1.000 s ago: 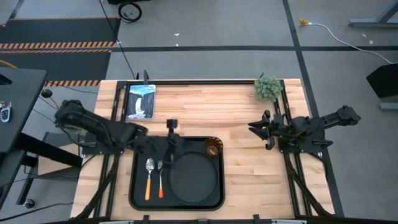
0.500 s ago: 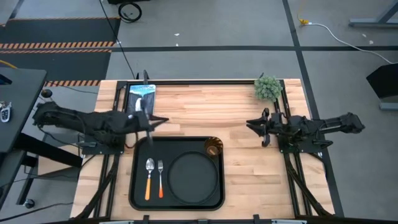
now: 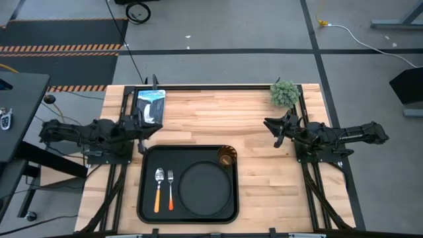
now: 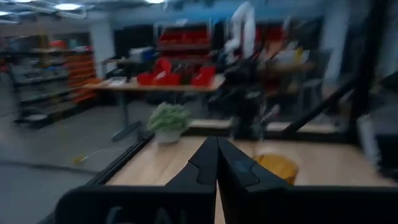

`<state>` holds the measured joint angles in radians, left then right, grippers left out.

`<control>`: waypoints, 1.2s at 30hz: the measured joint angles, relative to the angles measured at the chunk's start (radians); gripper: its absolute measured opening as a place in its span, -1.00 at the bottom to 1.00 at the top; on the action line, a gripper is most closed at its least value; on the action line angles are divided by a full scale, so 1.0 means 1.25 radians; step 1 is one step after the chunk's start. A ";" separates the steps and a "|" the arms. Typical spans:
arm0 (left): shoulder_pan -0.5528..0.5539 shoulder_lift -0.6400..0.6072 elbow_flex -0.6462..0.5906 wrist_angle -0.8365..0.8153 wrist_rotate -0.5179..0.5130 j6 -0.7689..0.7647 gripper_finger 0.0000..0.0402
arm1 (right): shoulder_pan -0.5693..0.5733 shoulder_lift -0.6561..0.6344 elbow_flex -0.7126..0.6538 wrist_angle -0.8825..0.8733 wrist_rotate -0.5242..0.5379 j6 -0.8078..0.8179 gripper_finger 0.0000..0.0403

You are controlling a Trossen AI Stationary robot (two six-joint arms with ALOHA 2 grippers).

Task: Pick and place plate/cup/fork/spoon on tray
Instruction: Return to Home Position

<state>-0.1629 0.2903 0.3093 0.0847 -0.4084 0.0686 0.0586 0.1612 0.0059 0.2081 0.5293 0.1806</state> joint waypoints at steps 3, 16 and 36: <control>-0.004 -0.075 -0.065 0.054 0.075 -0.028 -0.97 | 0.000 0.000 0.000 0.000 0.000 0.000 -0.54; -0.004 -0.155 -0.240 0.070 0.240 -0.206 -0.97 | 0.000 0.000 0.000 0.000 0.000 0.000 -0.54; -0.004 -0.154 -0.240 0.012 0.239 -0.507 -0.97 | 0.001 0.000 0.000 0.000 0.000 0.000 -0.54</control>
<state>-0.1684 0.0978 0.0093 0.1003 -0.1101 -0.5652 0.0593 0.1616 0.0063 0.2081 0.5294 0.1806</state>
